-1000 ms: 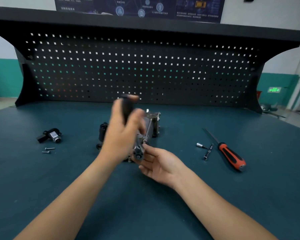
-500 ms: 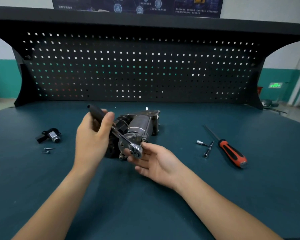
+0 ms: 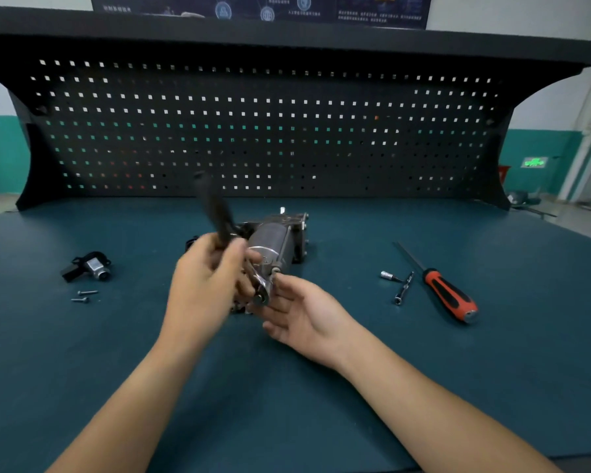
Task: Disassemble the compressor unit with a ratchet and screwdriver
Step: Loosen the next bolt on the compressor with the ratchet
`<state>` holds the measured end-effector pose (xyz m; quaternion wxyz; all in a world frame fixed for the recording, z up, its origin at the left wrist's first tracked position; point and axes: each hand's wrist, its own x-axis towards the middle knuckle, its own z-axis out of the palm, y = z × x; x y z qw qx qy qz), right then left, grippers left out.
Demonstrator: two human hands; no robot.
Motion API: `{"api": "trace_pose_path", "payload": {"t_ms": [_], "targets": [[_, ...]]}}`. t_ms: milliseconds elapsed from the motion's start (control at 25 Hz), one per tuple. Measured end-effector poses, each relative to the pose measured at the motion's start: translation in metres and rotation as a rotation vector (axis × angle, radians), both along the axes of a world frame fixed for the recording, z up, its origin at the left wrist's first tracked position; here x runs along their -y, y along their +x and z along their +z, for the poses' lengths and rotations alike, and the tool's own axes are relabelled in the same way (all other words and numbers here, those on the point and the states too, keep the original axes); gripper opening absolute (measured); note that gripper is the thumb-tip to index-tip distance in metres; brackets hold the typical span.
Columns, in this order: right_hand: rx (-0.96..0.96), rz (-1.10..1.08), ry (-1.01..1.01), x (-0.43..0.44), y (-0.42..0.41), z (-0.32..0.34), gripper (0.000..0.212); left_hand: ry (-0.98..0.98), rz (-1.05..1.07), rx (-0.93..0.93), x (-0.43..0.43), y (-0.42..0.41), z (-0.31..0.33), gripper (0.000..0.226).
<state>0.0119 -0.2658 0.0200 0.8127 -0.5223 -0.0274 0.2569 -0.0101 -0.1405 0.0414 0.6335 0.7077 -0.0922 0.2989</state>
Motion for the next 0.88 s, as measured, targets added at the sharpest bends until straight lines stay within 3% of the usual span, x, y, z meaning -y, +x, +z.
{"api": "trace_pose_path", "payload": {"t_ms": [80,120,200,320,400,480,600,680,760,880], "targets": [[-0.004,0.017,0.008,-0.001,0.000,0.001,0.025,-0.330,-0.064,-0.162,0.000,0.004,-0.003,0.017],[-0.010,0.012,0.005,-0.002,-0.001,0.001,0.024,-0.349,-0.066,-0.171,0.003,0.004,-0.005,0.016],[-0.029,-0.011,-0.011,-0.002,-0.001,0.001,0.020,-0.110,-0.028,-0.029,0.010,-0.001,-0.009,0.015],[-0.039,-0.029,-0.047,0.001,0.001,0.000,0.023,0.577,0.062,0.306,0.015,-0.004,-0.015,0.012],[-0.033,-0.031,-0.058,0.002,0.002,-0.001,0.022,0.748,0.105,0.406,0.016,-0.001,-0.018,0.014],[-0.018,-0.016,-0.064,0.003,0.001,0.000,0.020,0.498,0.097,0.309,0.016,-0.002,-0.016,0.013],[-0.031,0.020,-0.040,0.004,0.000,0.000,0.020,-0.150,0.007,-0.002,0.010,0.003,-0.011,0.019],[-0.043,0.018,-0.033,0.003,-0.001,0.000,0.019,-0.201,0.010,-0.068,0.007,0.004,-0.013,0.019],[-0.052,-0.003,-0.050,0.003,0.000,-0.002,0.018,0.021,0.034,0.061,0.011,-0.001,-0.015,0.019],[-0.030,-0.011,-0.090,0.006,0.002,-0.002,0.021,0.614,0.119,0.372,0.014,-0.005,-0.018,0.011]]}}
